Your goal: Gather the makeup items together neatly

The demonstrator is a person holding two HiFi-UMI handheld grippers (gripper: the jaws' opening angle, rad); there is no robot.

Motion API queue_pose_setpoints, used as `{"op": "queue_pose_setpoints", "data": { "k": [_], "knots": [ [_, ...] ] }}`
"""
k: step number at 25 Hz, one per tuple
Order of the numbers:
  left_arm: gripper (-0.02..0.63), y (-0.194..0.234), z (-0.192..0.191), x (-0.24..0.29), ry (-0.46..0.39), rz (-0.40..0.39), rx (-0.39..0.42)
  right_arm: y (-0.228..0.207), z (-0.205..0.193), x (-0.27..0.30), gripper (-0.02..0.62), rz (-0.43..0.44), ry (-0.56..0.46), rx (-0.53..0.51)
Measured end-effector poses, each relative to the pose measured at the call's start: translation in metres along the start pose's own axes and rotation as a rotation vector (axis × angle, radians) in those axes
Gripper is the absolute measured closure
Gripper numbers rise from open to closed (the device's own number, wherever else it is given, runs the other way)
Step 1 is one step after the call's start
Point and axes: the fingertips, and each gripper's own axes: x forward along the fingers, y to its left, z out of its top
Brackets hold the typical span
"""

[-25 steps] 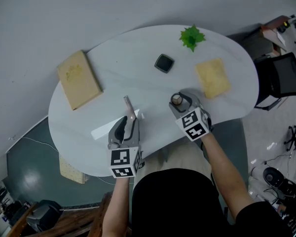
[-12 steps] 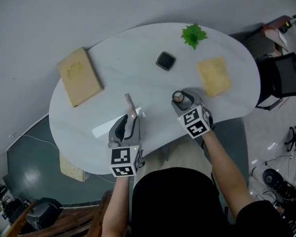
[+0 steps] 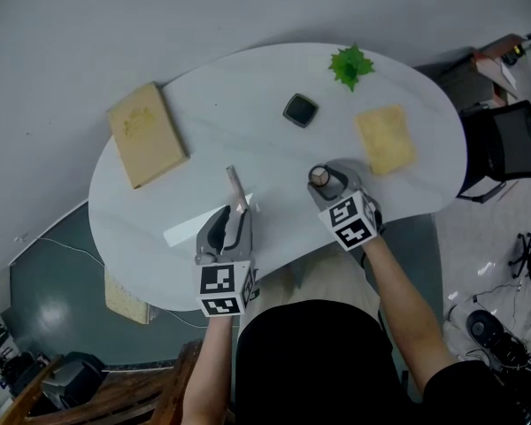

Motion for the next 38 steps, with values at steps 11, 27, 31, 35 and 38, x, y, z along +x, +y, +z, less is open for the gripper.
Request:
{"op": "queue_pose_setpoints", "data": {
  "k": [11,27,31,35,38],
  "knots": [
    [0.469,0.012,-0.001,-0.009,-0.018,0.028,-0.025,0.025,0.027,0.001,0.38,0.053,-0.03,-0.055],
    [0.47,0.038,-0.004,-0.021,-0.037,0.079,-0.063,0.073,0.072,0.016,0.38,0.141,-0.072,-0.162],
    [0.47,0.041,-0.004,-0.023,-0.037,0.086,-0.064,0.084,0.076,0.02,0.38,0.161,-0.076,-0.171],
    [0.471,0.045,-0.006,-0.027,-0.041,0.096,-0.071,0.09,0.079,0.024,0.38,0.171,-0.08,-0.179],
    [0.47,0.047,-0.008,-0.03,-0.041,0.104,-0.079,0.094,0.08,0.028,0.38,0.178,-0.077,-0.184]
  ]
}}
